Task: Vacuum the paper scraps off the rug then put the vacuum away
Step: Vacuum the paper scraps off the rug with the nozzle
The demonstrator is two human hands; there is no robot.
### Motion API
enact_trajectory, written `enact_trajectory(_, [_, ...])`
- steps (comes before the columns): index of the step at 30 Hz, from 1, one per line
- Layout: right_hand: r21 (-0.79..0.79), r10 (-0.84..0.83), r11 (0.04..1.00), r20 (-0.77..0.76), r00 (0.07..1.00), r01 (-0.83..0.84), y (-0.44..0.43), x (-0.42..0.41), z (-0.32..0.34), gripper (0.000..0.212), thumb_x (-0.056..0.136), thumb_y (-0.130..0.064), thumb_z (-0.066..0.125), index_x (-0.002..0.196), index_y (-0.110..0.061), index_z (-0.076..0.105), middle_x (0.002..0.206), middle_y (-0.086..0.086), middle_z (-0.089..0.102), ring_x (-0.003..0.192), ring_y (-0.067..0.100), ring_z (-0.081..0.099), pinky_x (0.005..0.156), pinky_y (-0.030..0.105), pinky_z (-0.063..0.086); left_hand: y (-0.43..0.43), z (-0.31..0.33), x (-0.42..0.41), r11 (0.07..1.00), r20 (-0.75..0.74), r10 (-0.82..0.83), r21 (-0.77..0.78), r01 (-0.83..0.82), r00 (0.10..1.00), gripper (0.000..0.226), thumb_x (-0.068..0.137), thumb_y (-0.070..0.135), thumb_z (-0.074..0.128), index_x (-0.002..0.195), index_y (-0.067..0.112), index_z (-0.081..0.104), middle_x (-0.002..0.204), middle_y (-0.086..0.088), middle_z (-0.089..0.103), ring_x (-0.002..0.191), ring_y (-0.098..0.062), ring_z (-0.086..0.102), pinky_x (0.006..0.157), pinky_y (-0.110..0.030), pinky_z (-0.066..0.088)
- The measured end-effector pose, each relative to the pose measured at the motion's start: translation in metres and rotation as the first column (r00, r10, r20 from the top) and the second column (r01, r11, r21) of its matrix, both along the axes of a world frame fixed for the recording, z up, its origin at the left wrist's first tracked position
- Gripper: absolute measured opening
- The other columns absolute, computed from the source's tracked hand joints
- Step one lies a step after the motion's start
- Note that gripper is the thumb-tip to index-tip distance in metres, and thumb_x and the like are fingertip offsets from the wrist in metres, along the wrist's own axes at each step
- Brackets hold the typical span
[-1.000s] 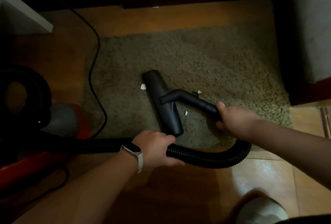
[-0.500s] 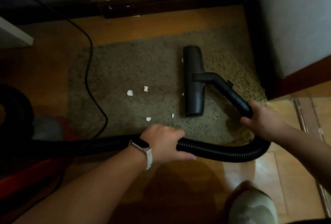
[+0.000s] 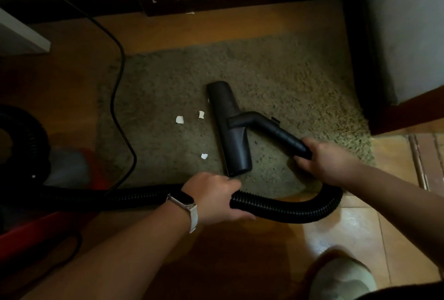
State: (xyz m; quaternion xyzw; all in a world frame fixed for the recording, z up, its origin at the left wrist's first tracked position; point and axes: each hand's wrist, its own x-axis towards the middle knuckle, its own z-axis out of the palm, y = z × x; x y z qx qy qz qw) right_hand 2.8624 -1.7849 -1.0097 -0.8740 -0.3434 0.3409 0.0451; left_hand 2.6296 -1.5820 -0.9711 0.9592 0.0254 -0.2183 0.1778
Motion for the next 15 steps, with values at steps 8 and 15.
enact_trajectory(8, [0.028,0.181,0.983,0.017,0.983,-0.182,0.061,-0.006,0.004,0.022,0.092,-0.047,0.06,0.102,-0.031,0.048,0.076,-0.006,0.055,0.068,0.015,0.057,0.052,0.029,0.038,0.009,0.0,-0.021,0.998,-0.013,0.066,0.006,-0.065,0.998,0.06,0.074,0.09,0.034,0.089,0.034,0.05,0.076,0.015,0.052,0.066,-0.006,0.054,0.063,-0.029,0.05])
enact_trajectory(15, [0.136,0.019,0.991,-0.039,0.999,-0.013,0.025,0.014,0.006,0.02,0.086,-0.042,0.069,0.095,-0.032,0.054,0.069,-0.006,0.061,0.059,0.009,0.06,0.049,0.027,0.042,0.003,0.002,-0.017,0.995,0.049,0.095,-0.017,-0.094,0.994,0.064,0.072,0.091,0.028,0.09,0.034,0.052,0.074,0.017,0.048,0.065,-0.006,0.053,0.058,-0.026,0.043])
